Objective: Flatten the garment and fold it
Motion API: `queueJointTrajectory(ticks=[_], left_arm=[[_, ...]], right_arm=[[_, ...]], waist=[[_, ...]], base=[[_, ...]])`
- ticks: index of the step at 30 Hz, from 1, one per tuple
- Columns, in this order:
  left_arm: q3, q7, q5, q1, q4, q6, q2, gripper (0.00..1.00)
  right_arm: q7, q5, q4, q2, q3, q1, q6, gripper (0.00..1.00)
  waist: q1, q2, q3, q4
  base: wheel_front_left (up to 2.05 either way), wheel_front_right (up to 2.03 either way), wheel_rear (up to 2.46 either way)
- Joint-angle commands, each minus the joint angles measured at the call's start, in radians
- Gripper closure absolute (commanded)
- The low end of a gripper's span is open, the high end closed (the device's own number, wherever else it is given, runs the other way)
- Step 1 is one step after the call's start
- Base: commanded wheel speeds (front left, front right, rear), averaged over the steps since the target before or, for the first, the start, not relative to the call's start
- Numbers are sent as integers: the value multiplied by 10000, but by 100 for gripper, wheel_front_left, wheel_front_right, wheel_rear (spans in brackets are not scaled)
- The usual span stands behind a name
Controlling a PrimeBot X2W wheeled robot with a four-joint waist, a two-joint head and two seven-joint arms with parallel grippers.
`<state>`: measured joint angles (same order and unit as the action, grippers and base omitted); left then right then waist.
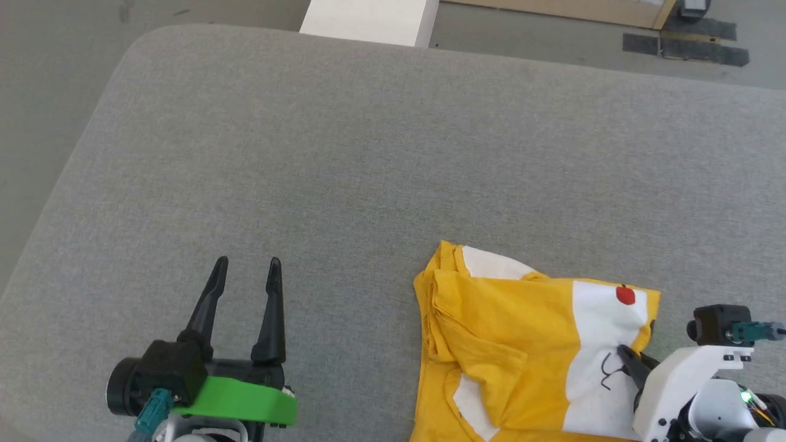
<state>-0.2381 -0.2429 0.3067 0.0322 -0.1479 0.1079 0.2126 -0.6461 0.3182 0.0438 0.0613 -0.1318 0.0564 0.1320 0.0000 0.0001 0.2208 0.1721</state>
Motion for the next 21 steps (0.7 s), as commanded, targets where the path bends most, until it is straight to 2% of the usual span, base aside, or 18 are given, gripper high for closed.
queueJointTrajectory(ticks=[1, 4, 8, 21], left_arm=[[-1, -11, -143, -219, -79, 64, 83, 0], [1, -5, -228, -236, -152, 106, 159, 0], [7, 94, -251, -341, -126, 63, 337, 0], [1, 415, -400, -814, -363, 48, 682, 0]], right_arm=[[84, 66, -70, -61, 97, -197, -13, 100], [161, 5, 12, 7, 144, -475, -13, 100], [6, -201, -87, 603, 308, -1118, -13, 100], [-592, -414, -821, 3099, 1197, -3354, -13, 100]], waist=[[0, -1, -148, -145], [0, -1, -339, -401], [0, -1, -676, -1052], [0, -1, -479, -2935]], base=[[0, 0, 0], [0, 0, 0], [0, 0, 0], [0, 0, 0]])
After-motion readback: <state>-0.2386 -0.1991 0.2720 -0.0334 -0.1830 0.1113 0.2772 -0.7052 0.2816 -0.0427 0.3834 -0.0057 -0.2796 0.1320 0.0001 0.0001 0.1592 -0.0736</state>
